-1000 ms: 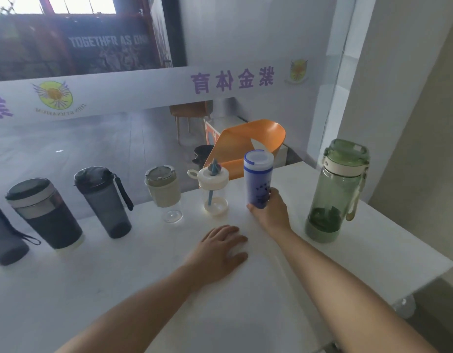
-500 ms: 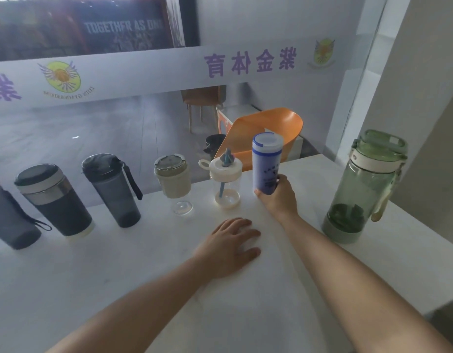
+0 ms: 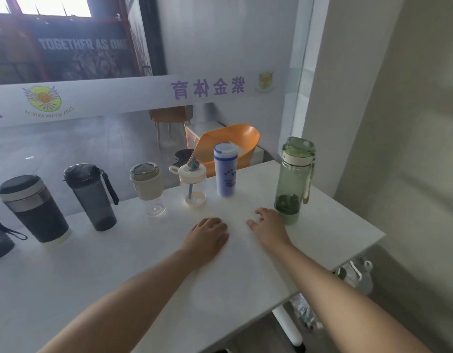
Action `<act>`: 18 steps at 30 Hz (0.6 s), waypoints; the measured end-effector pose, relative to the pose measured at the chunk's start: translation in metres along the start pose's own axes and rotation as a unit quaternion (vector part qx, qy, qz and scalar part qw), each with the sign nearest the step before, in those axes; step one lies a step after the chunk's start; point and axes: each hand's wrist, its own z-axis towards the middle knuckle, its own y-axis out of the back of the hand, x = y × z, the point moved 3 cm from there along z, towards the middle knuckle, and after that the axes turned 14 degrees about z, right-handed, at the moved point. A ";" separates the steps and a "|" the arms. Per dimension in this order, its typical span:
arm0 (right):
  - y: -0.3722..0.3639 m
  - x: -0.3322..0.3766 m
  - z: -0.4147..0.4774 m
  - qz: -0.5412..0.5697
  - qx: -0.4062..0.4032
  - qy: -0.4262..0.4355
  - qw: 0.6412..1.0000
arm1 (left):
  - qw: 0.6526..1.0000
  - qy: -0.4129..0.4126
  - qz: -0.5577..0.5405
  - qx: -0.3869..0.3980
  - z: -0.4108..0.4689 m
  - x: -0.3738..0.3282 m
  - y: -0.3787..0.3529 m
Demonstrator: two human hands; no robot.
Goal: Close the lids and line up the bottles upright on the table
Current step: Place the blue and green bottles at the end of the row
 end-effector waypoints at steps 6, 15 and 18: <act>0.074 -0.020 -0.039 0.027 -0.109 0.018 0.994 | 0.999 -0.023 -0.006 0.021 0.007 -0.055 -0.002; 0.090 -0.044 0.009 0.076 -0.086 -0.039 0.993 | 0.998 -0.048 -0.026 0.017 0.031 -0.053 -0.012; 0.079 -0.044 0.027 0.095 -0.121 -0.025 0.988 | 0.998 -0.053 -0.038 0.021 0.041 -0.045 -0.013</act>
